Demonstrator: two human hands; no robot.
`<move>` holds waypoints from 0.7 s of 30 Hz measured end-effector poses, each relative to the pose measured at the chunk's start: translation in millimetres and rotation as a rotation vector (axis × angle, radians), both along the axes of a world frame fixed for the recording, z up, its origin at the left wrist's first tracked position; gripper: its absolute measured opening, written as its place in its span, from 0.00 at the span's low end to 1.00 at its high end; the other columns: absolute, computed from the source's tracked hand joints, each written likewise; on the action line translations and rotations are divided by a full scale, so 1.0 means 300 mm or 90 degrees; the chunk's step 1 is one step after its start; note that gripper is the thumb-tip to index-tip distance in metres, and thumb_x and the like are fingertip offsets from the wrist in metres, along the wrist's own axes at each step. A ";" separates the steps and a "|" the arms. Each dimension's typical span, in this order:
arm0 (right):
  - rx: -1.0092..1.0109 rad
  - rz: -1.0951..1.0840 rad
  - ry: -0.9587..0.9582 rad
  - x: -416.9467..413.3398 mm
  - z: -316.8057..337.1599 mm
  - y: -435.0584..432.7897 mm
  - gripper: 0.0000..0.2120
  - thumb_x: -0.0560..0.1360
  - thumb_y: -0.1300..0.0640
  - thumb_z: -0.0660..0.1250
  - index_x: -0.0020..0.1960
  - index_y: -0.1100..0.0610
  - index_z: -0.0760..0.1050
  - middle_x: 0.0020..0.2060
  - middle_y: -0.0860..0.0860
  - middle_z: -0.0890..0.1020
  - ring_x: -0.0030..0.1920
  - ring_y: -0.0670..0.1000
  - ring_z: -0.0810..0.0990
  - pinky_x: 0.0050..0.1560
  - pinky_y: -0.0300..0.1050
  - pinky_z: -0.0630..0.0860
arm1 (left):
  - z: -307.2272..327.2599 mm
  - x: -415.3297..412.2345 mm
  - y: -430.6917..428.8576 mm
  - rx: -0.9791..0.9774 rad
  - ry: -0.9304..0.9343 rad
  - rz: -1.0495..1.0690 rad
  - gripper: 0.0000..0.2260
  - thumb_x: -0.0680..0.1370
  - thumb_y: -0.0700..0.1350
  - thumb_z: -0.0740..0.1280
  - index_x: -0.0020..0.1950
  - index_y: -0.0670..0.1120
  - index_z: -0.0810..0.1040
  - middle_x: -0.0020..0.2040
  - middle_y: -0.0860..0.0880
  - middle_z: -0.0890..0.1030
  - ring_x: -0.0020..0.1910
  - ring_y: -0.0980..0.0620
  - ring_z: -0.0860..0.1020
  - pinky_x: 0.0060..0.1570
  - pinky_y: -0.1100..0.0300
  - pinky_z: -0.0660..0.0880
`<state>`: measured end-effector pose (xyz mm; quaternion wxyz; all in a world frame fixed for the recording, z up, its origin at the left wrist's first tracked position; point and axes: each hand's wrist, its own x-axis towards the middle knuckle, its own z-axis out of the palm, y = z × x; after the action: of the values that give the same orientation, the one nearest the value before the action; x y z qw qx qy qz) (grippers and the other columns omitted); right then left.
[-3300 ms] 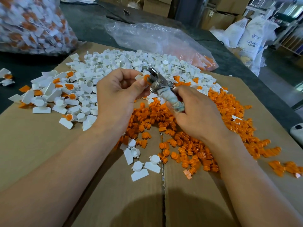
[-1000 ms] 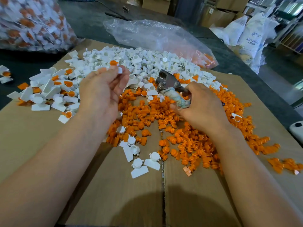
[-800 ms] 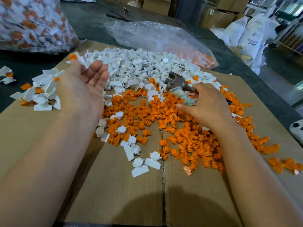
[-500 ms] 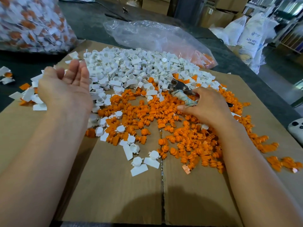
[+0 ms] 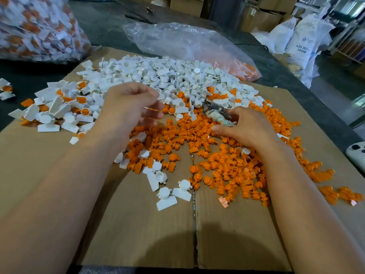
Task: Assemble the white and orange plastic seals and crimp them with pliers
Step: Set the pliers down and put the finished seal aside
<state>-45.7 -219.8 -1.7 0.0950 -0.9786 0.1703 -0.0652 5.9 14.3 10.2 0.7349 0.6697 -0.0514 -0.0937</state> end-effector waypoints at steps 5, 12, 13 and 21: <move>0.012 0.002 -0.053 -0.011 0.025 0.024 0.34 0.65 0.35 0.67 0.65 0.53 0.70 0.64 0.53 0.69 0.64 0.53 0.67 0.56 0.46 0.64 | -0.003 -0.024 -0.025 0.044 0.000 -0.081 0.06 0.77 0.37 0.64 0.41 0.43 0.78 0.34 0.46 0.81 0.29 0.53 0.80 0.30 0.63 0.78; 0.238 0.394 -0.060 -0.097 0.093 0.212 0.10 0.65 0.48 0.74 0.46 0.45 0.80 0.44 0.43 0.79 0.46 0.40 0.76 0.50 0.40 0.72 | -0.004 -0.014 -0.031 -0.027 0.003 -0.003 0.08 0.78 0.35 0.62 0.42 0.43 0.76 0.33 0.45 0.80 0.27 0.54 0.79 0.26 0.65 0.76; 0.236 0.446 -0.015 -0.103 0.087 0.240 0.11 0.65 0.50 0.74 0.47 0.49 0.81 0.44 0.45 0.79 0.45 0.42 0.76 0.49 0.42 0.72 | -0.005 -0.011 -0.031 -0.033 -0.001 0.011 0.08 0.78 0.34 0.62 0.41 0.43 0.76 0.32 0.46 0.80 0.27 0.54 0.79 0.26 0.65 0.76; 0.235 0.630 0.206 -0.127 0.056 0.346 0.19 0.65 0.53 0.76 0.55 0.51 0.80 0.58 0.49 0.71 0.59 0.44 0.67 0.58 0.45 0.67 | -0.002 -0.012 -0.034 -0.031 -0.025 0.014 0.08 0.78 0.34 0.61 0.42 0.42 0.76 0.30 0.47 0.80 0.26 0.54 0.79 0.25 0.66 0.75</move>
<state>-83.6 -115.9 15.0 0.2571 -0.9063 -0.2892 0.1696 2.3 4.1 9.6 0.7509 0.6537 -0.0606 -0.0713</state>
